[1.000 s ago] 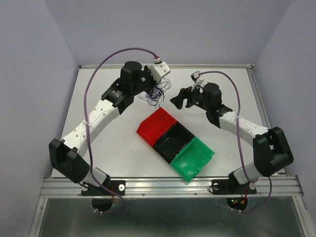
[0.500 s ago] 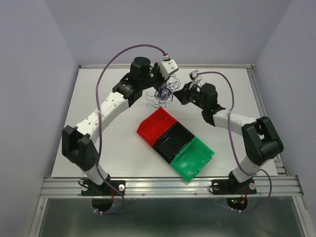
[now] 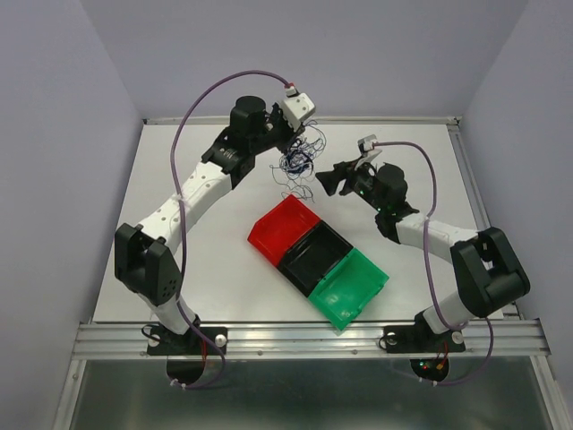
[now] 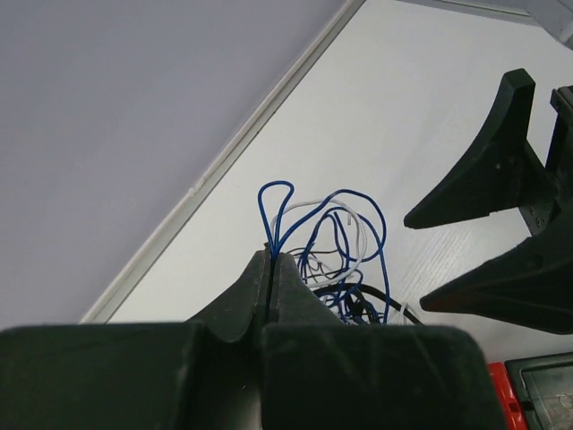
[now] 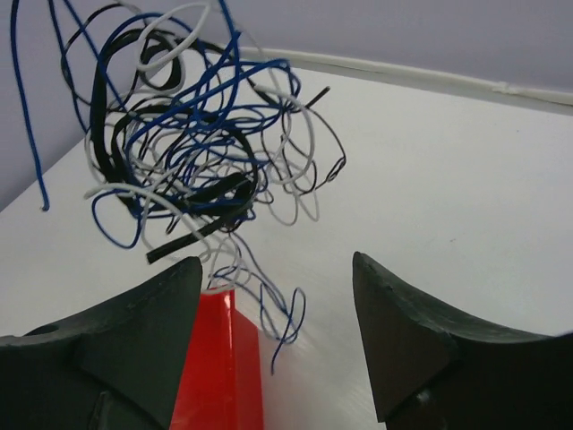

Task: Untangle the cables

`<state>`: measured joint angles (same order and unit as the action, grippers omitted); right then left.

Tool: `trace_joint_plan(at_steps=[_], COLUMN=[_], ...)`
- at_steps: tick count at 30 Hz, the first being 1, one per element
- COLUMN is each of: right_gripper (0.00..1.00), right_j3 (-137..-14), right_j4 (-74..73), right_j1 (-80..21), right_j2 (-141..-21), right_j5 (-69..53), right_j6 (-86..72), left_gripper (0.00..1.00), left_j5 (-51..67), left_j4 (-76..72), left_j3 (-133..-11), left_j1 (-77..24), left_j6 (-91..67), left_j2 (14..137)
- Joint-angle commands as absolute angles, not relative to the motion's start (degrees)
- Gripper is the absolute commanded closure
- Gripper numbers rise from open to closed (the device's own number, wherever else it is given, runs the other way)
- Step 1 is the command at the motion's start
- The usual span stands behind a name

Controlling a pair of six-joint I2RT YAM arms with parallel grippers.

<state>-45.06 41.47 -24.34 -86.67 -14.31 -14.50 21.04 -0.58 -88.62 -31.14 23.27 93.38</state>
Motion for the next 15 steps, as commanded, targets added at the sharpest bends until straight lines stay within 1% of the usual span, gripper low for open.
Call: trace_joint_plan(at_steps=[1, 3, 9, 15], right_gripper=[0.25, 0.24, 0.24, 0.25], right_j3=[-42.54, -43.33, -44.91, -45.7], right_j4=[48.86, 49.57, 50.18, 50.18], right_j1=[-24.17, -24.17, -24.17, -24.43], right_j2=[-84.46, -84.99, -87.01, -87.98], right_j5=[-21.96, -26.17, -28.81, -27.33], right_j6=[-12.74, -12.66, -12.57, -13.27], left_gripper=[1.0, 1.0, 1.0, 1.0], left_j5=[22.15, 23.2, 26.45, 29.08], left_j4=[-2.99, -2.64, 1.74, 4.57], left_j3=[-92.72, -92.81, -95.27, -95.36], left_j1=[-31.29, -31.29, -31.81, -32.78], left_j6=[23.47, 23.38, 23.46, 23.82], left_j2=[93.43, 93.34, 94.13, 94.39])
